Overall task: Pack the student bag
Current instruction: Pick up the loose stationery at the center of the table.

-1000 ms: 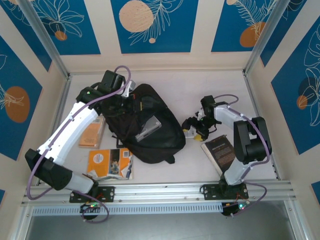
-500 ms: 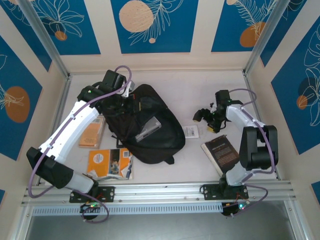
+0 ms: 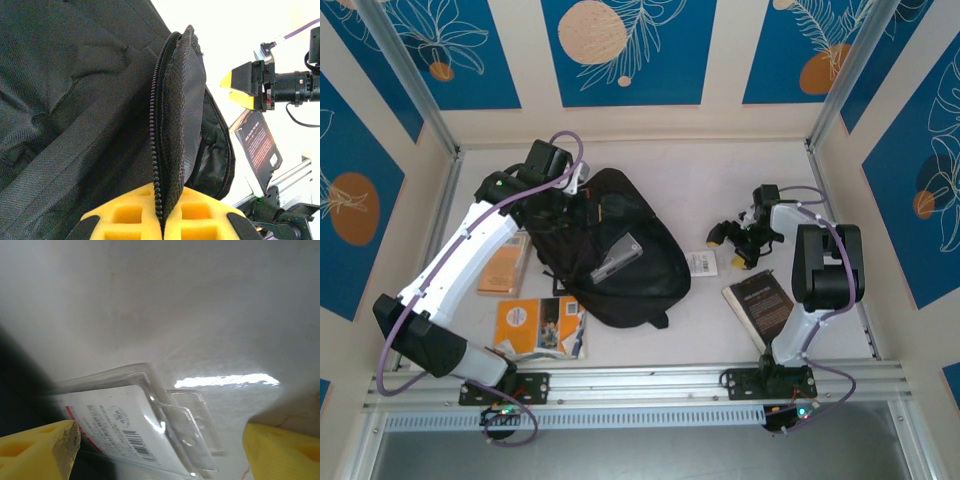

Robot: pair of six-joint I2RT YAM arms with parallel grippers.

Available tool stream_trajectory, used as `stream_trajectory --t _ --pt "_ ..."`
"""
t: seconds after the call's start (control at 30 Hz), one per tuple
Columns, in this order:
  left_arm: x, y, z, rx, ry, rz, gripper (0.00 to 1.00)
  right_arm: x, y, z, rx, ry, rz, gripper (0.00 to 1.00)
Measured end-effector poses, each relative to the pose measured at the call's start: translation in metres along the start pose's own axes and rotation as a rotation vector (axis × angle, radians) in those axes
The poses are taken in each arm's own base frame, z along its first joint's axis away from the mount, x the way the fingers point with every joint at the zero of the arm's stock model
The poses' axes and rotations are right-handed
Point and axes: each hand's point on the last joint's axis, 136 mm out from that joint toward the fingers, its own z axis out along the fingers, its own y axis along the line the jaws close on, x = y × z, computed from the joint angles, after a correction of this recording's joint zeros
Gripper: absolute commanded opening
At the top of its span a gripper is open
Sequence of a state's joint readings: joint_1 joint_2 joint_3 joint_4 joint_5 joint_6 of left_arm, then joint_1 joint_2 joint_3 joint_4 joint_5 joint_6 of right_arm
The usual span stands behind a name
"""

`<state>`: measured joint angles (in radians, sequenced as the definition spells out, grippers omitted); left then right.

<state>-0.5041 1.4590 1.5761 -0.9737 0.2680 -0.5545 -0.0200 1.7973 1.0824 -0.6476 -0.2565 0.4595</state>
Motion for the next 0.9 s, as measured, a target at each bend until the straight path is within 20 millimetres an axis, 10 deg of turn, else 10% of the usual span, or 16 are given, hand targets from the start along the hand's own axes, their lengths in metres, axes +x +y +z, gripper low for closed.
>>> stream_trajectory --t 0.6,0.9 --pt "0.002 0.002 0.003 0.004 0.008 -0.007 0.0 0.027 0.03 0.017 -0.083 0.086 -0.098 0.72" --pt "0.004 0.003 0.007 0.008 0.019 -0.012 0.0 0.029 0.038 0.01 -0.213 0.089 -0.051 0.34"
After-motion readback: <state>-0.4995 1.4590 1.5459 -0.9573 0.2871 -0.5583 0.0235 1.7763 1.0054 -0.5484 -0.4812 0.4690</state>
